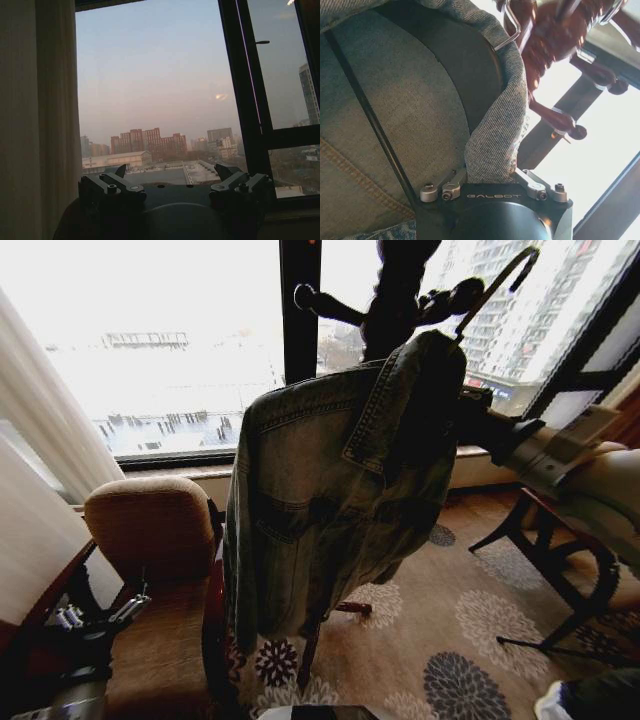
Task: Pick up the clothes from the bed and hang them on the clothes hanger.
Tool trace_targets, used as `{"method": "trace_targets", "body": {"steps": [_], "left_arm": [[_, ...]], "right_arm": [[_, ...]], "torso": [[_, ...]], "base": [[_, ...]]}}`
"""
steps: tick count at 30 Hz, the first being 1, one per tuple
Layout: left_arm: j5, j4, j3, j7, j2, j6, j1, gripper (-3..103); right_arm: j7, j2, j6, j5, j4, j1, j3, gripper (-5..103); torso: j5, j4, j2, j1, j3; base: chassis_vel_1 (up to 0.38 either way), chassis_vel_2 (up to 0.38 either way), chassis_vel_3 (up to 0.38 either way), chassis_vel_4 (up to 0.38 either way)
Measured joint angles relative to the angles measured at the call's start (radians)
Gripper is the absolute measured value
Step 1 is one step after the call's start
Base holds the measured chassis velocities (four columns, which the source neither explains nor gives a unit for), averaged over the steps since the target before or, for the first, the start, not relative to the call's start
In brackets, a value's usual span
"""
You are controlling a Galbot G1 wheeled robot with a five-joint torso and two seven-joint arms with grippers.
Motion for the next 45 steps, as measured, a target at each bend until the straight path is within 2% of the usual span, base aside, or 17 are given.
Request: {"method": "trace_targets", "body": {"steps": [13,29,36,45], "left_arm": [[0.0,0.0,0.0,0.0,0.0,0.0,0.0,100],[0.0,0.0,0.0,0.0,0.0,0.0,0.0,100],[0.0,0.0,0.0,0.0,0.0,0.0,0.0,100],[0.0,0.0,0.0,0.0,0.0,0.0,0.0,100]], "right_arm": [[-0.023,0.007,0.002,-0.016,-0.065,0.003,-0.017,20],[-0.03,-0.019,-0.005,0.01,0.094,0.006,0.036,20],[-0.045,-0.03,0.0,0.021,0.037,0.062,0.005,20],[-0.062,-0.019,0.005,0.012,0.005,0.061,-0.014,20]], "torso": [[0.0,-0.0001,0.0,0.0,0.0],[-0.0003,0.0001,0.0,0.0,0.0],[0.0,0.0,0.0,0.0,0.0],[0.0,0.0,0.0,0.0,0.0]], "base": [[0.0,0.0,0.0,0.0],[0.0,0.0,0.0,0.0],[0.0,0.0,0.0,0.0],[0.0,0.0,0.0,0.0]]}}
